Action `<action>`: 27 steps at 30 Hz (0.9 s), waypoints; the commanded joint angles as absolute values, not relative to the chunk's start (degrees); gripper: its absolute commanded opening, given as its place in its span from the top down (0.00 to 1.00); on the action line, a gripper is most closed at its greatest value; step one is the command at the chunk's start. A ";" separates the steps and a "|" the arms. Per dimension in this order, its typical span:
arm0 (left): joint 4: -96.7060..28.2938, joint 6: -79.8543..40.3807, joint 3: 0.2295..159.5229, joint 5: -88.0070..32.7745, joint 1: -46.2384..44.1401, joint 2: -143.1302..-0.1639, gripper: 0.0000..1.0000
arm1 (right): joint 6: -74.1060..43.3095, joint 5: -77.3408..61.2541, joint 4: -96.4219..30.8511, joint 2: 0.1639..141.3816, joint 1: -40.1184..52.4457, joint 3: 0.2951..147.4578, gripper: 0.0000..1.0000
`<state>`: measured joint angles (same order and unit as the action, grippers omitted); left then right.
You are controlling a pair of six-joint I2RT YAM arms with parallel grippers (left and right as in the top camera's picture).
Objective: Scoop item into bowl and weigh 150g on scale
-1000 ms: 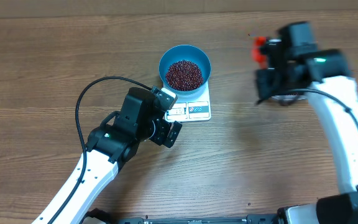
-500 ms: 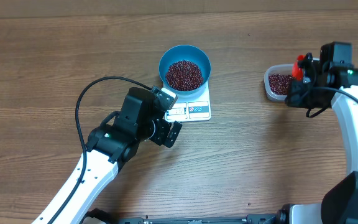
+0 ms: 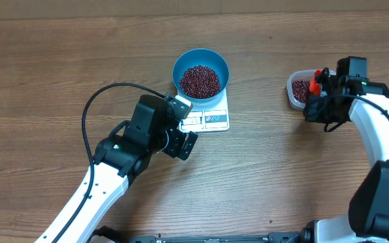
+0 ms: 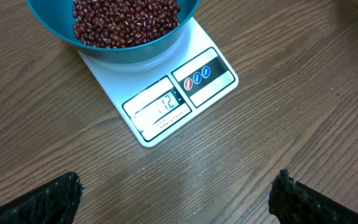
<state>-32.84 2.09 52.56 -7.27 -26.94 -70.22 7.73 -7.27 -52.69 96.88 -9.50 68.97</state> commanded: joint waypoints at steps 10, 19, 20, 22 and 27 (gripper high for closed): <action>-32.80 2.61 53.74 -6.90 -26.63 -70.41 0.01 | 7.40 -7.84 -52.58 100.01 -9.65 68.60 0.84; -32.80 2.61 53.74 -6.90 -26.63 -70.41 0.00 | 5.67 -7.84 -52.82 99.98 -9.67 68.64 0.60; -32.80 2.61 53.74 -6.90 -26.63 -70.41 0.00 | 5.43 -7.81 -52.97 99.98 -9.67 68.71 0.59; -32.80 2.61 53.74 -6.90 -26.63 -70.41 0.00 | 3.90 -7.81 -53.71 99.98 -9.93 69.12 0.57; -32.80 2.61 53.74 -6.90 -26.63 -70.41 0.00 | -0.95 -8.51 -56.38 99.46 -10.92 71.37 0.51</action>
<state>-32.82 2.09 52.56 -7.27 -26.94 -70.22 3.03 -7.38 -55.70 99.92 -10.13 69.08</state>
